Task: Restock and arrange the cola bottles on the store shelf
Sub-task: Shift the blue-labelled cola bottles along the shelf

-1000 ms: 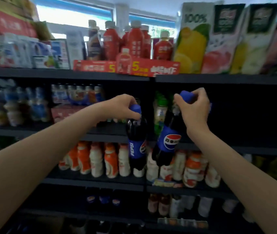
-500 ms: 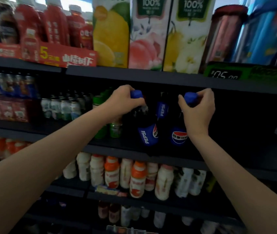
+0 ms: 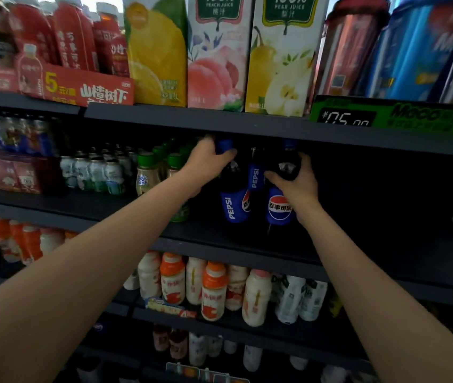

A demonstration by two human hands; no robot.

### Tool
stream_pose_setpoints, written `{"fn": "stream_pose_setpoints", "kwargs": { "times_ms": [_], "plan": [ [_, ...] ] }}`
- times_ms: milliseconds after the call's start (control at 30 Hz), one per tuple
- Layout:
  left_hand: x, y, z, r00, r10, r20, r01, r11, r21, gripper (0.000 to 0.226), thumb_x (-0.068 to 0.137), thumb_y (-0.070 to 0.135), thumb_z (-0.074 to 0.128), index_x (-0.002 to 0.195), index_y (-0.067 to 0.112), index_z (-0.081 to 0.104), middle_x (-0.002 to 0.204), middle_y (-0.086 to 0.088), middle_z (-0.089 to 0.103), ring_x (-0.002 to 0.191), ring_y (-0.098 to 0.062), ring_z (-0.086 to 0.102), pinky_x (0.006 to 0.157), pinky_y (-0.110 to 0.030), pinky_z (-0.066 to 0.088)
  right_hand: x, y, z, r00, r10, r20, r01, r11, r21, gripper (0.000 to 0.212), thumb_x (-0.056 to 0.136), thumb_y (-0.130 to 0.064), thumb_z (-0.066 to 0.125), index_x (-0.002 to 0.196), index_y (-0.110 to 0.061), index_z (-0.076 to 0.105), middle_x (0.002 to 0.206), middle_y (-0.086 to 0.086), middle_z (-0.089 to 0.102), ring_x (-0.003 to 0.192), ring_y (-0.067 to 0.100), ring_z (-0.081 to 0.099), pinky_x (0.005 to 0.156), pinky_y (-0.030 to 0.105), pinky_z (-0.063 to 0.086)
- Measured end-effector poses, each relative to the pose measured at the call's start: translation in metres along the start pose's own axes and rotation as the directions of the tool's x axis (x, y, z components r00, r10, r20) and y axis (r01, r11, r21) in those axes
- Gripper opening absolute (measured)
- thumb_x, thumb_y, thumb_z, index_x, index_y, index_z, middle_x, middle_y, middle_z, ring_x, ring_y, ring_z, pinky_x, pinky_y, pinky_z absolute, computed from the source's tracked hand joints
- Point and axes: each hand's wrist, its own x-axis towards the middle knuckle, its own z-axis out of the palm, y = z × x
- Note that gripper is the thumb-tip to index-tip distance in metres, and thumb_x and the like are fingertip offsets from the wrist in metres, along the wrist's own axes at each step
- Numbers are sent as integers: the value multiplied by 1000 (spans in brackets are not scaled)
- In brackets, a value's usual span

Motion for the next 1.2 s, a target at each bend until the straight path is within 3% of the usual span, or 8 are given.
{"fn": "stream_pose_setpoints", "kwargs": {
  "times_ms": [133,300,467,633,800,933,1067,1200],
  "plan": [
    [3,1,9,998,44,34,-43,999,-14,48,90,18,57,133,8,39,127,-13,55,118,-26,52,102,-38,43,-6,13,-3,994,85,70,-86,996,4,78,77,-16,76,139,-10,30,135,8,50,124,23,49,97,26,40],
    [7,1,23,998,44,40,-42,999,-31,45,93,17,51,135,8,37,130,-14,53,121,-28,49,102,-35,42,-20,56,-3,954,252,164,-172,904,-391,75,73,-34,78,133,-8,39,135,12,51,124,31,48,102,39,43],
    [5,1,44,998,52,40,-47,991,-122,45,96,19,46,138,11,33,138,-11,47,126,-26,45,104,-33,38,-10,57,4,920,318,231,-228,911,-344,72,75,-26,77,134,-7,38,134,13,51,120,30,52,95,47,50],
    [15,-8,50,999,9,48,-4,996,-92,54,92,24,53,139,13,30,140,-15,41,127,-30,43,107,-41,39,0,57,18,902,360,238,-286,912,-296,65,77,-13,74,132,-8,40,131,13,52,116,30,55,88,41,54],
    [-7,-40,53,984,-60,167,71,996,-60,92,78,6,71,146,14,9,140,-12,42,128,-25,43,105,-36,40,7,63,27,902,357,242,-297,921,-253,61,76,-2,71,129,-7,42,129,17,54,114,32,56,86,45,55],
    [-27,-73,70,967,-232,108,223,971,91,76,74,15,76,134,6,30,135,-14,48,123,-27,48,100,-34,41,13,69,37,919,330,214,-275,928,-251,58,77,-3,70,129,-7,44,124,18,56,108,32,59,85,44,56],
    [-19,-88,69,962,-250,111,218,946,241,73,74,29,75,134,9,37,133,-16,41,125,-32,39,107,-41,36,22,70,51,932,312,183,-255,926,-279,46,85,-8,61,128,-6,44,123,18,57,109,32,58,90,41,53],
    [-11,-93,54,942,-223,250,185,969,165,67,74,19,76,132,11,44,127,-14,51,119,-30,49,104,-40,42,28,71,64,943,296,155,-241,924,-296,40,85,-15,59,123,-7,49,124,18,58,112,35,57,95,45,50]
  ]
}}
